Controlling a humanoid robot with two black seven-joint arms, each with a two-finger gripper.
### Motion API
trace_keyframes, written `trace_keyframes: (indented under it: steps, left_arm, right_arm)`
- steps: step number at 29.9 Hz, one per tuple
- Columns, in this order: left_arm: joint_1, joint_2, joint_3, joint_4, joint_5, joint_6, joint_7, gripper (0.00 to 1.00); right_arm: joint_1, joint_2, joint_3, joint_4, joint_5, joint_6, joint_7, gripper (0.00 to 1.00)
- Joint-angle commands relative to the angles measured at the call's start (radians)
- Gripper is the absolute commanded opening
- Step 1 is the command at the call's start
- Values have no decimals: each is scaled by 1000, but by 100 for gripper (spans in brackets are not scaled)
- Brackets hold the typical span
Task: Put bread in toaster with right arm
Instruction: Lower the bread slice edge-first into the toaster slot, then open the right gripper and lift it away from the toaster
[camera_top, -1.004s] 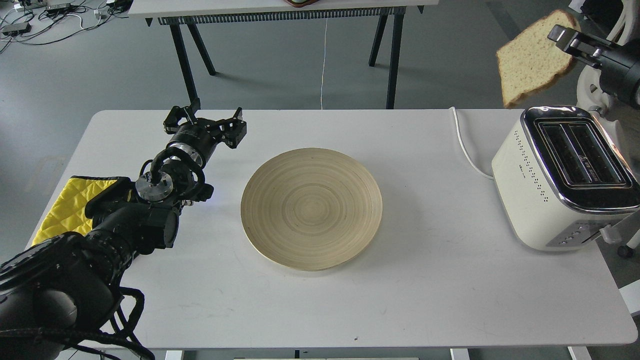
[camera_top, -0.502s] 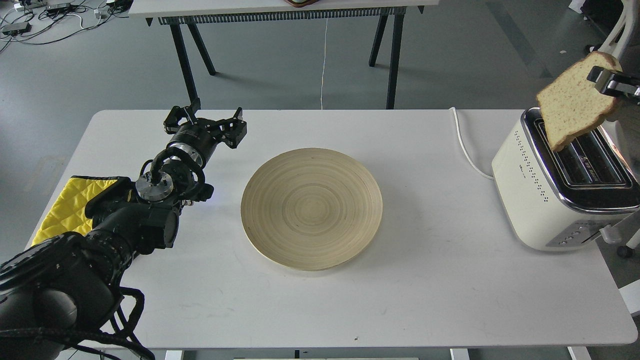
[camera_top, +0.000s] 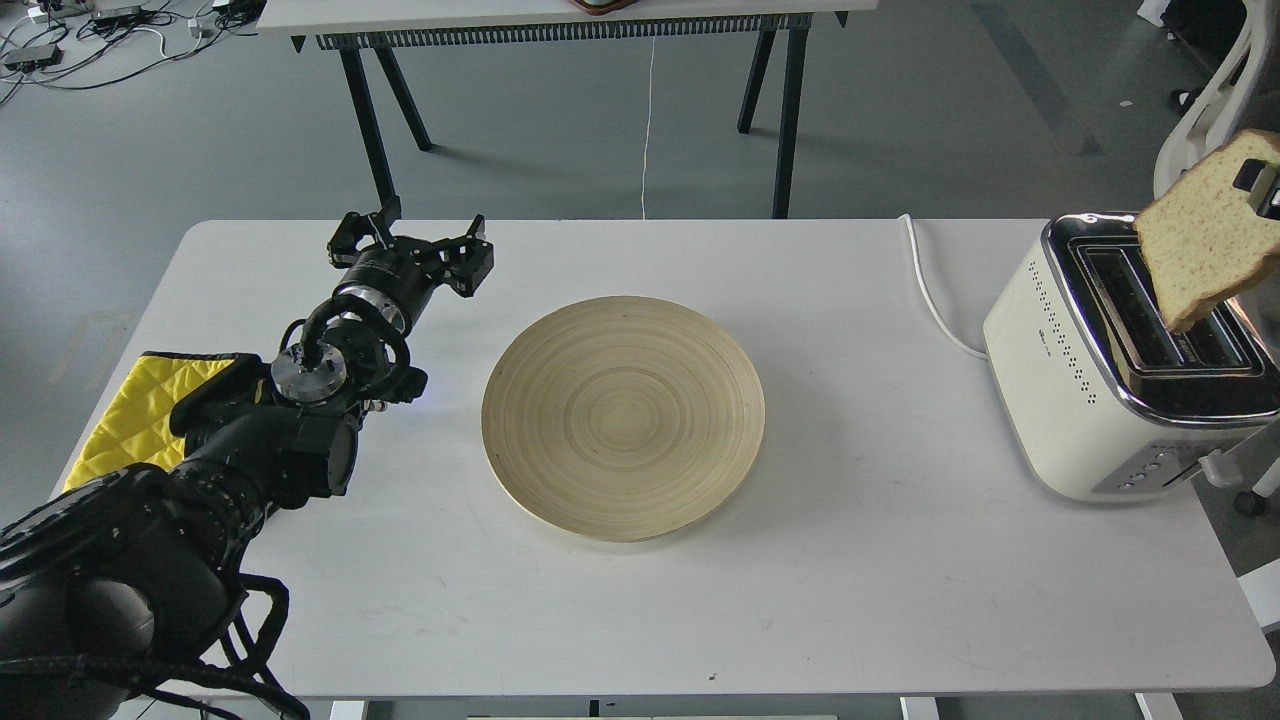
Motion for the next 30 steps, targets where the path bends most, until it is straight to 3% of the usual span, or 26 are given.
trace_keyframes:
  steps: [1, 30]
  left_arm:
    - [0, 0, 0, 0, 0, 0, 0, 100]
    - [0, 0, 0, 0, 0, 0, 0, 100]
  right_arm:
    - [0, -3, -8, -1, -5, 1, 0, 9]
    - [-198, -4, 164, -22, 5, -8, -11, 12]
